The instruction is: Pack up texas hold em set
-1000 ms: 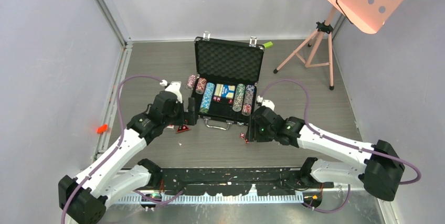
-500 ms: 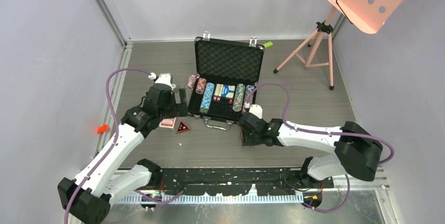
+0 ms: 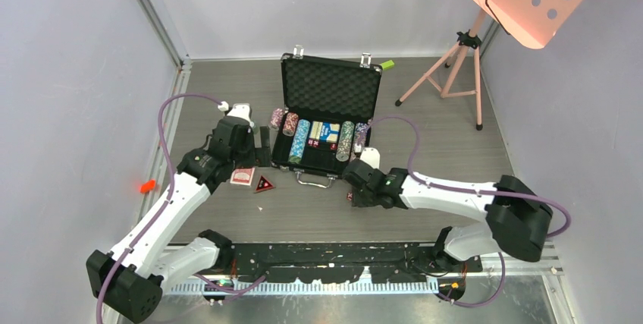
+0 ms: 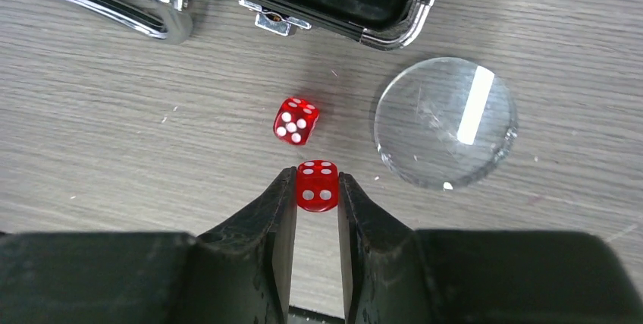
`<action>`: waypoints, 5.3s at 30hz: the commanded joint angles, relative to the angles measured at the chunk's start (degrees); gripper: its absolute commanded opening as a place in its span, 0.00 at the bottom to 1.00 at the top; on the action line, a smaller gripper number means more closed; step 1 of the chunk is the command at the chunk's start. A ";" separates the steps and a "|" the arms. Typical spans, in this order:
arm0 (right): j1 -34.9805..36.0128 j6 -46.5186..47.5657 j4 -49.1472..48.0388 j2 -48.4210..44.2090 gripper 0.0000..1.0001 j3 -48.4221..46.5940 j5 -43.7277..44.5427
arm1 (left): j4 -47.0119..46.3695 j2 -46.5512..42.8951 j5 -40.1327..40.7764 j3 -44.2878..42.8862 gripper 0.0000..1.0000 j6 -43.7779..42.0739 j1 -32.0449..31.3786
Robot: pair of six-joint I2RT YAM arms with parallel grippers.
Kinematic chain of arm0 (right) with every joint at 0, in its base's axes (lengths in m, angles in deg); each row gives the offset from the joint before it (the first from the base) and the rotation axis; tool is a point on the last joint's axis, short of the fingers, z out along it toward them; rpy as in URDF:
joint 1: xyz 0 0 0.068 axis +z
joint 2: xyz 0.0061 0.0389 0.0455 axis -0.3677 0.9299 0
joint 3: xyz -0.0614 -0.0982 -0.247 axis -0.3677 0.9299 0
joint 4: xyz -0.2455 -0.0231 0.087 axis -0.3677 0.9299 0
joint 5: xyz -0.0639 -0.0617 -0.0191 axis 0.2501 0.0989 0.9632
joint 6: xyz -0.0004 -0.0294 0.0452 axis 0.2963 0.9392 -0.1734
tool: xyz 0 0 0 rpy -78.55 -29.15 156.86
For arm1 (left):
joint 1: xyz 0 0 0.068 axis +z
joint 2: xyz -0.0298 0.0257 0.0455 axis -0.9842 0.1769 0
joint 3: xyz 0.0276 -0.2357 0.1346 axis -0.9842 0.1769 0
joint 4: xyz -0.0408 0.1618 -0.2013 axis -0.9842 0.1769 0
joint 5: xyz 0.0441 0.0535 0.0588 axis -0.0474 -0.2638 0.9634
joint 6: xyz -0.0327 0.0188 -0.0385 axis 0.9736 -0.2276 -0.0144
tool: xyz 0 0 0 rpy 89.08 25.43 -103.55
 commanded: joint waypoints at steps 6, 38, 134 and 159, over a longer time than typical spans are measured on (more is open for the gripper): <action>0.25 -3.23 6.85 -10.67 0.25 -5.36 4.88 | -1.28 0.15 -1.45 -2.07 0.96 -2.85 0.29; -12.28 -4.40 0.12 35.88 0.19 -47.05 3.52 | -1.81 0.04 0.51 -1.30 0.93 -10.10 0.29; -16.51 -3.28 7.16 22.38 0.53 -40.20 -5.94 | -2.19 -1.25 -0.71 -0.58 0.92 -10.97 0.29; 0.11 -19.00 4.73 2.94 0.43 -8.95 8.28 | -2.13 -1.31 -1.50 -0.42 0.92 -10.89 0.29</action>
